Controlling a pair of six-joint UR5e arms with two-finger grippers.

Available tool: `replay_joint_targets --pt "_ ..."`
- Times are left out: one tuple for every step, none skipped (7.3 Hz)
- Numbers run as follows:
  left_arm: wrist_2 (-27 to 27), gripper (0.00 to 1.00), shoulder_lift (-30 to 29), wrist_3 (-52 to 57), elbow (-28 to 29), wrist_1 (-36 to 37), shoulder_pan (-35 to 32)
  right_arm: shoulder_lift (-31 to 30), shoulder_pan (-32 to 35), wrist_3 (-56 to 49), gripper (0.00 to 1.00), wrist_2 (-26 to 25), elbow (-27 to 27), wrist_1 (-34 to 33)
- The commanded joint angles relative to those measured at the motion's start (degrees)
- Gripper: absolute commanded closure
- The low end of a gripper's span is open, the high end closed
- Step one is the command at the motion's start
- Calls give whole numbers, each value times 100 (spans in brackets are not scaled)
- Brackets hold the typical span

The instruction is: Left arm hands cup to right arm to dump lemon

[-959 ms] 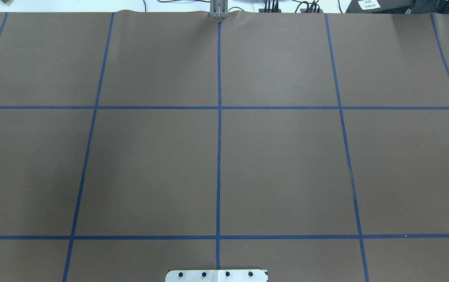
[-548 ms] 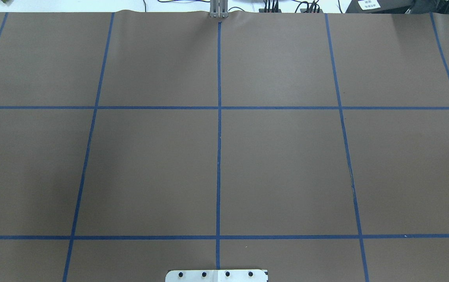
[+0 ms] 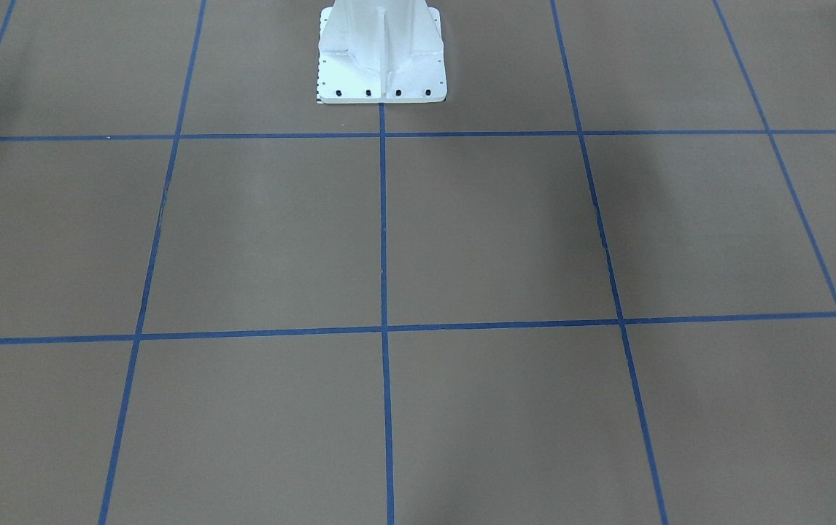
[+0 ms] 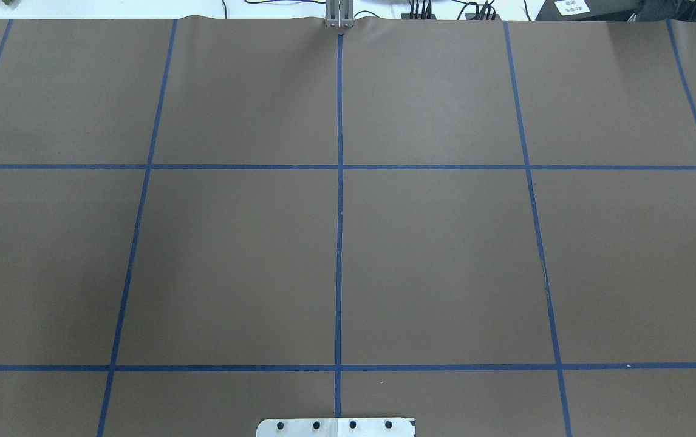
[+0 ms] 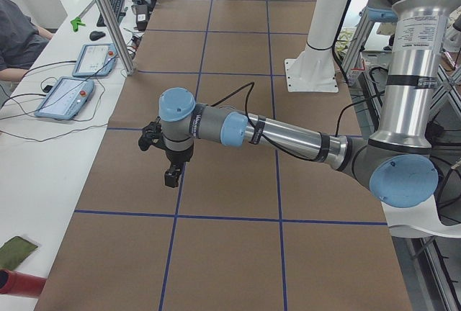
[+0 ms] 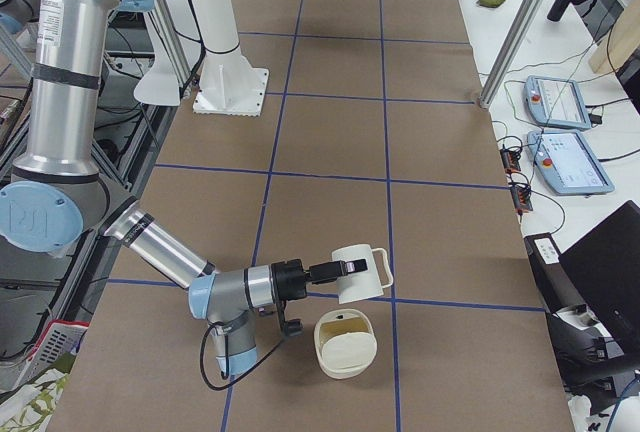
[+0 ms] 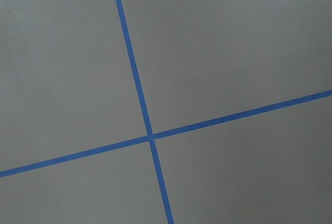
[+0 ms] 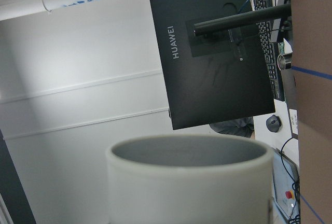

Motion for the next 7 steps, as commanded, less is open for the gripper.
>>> replay_joint_targets --pt "10 0 1 -12 26 16 1 82 -15 -2123 100 356 278 -413" --pt "10 0 1 -12 35 16 1 91 -15 -3108 100 497 445 -704" --pt "10 0 1 -29 35 16 1 91 -15 -3997 100 646 560 -898" --pt "10 0 10 -29 61 24 1 91 -15 -4780 100 848 578 -943" --pt "10 0 10 -29 79 24 1 91 -15 -5310 100 946 579 -952" --pt "10 0 10 -38 79 24 1 83 -15 -5959 100 1173 579 -953" --pt "10 0 10 -38 131 16 1 83 -15 -6749 100 1280 587 -1100"
